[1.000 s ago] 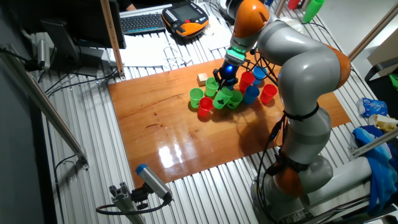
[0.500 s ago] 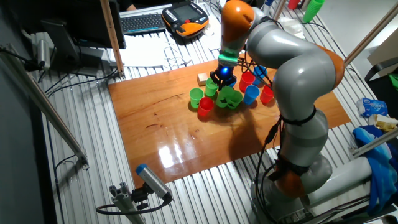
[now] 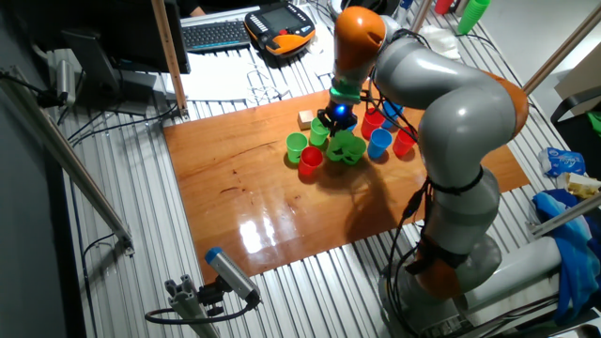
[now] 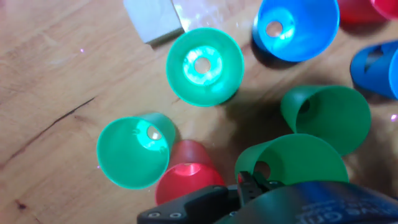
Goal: Stack the cups
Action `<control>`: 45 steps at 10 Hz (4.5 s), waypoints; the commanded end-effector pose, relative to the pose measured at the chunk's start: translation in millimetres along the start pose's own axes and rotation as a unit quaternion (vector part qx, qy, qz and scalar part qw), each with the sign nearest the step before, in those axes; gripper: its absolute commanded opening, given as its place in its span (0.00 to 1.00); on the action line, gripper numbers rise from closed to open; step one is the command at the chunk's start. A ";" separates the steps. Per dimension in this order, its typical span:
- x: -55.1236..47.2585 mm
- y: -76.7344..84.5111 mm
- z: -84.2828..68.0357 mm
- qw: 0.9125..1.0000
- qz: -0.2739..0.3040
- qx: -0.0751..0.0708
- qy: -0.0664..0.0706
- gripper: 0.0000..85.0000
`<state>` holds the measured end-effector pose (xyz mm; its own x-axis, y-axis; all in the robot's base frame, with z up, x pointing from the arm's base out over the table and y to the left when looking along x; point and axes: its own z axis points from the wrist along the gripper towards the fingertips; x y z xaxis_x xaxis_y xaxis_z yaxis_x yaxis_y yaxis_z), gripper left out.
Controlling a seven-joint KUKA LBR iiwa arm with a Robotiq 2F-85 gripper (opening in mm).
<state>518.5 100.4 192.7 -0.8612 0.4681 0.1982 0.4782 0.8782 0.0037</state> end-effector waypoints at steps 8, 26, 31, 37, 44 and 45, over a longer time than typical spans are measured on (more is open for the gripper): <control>7.5 -5.8 2.3 1.000 -0.011 -0.020 -0.008 0.00; 48.2 38.0 -23.3 0.997 0.005 -0.017 -0.070 0.00; 42.4 51.8 -0.9 0.994 0.027 -0.046 -0.092 0.00; 47.6 69.1 25.2 0.987 0.068 -0.073 -0.125 0.00; 44.5 77.6 39.6 0.978 0.097 -0.083 -0.164 0.20; 44.5 78.3 44.9 0.977 0.098 -0.088 -0.170 0.20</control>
<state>509.7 194.6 157.0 -0.7430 0.6575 -0.1253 0.6364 0.7520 0.1718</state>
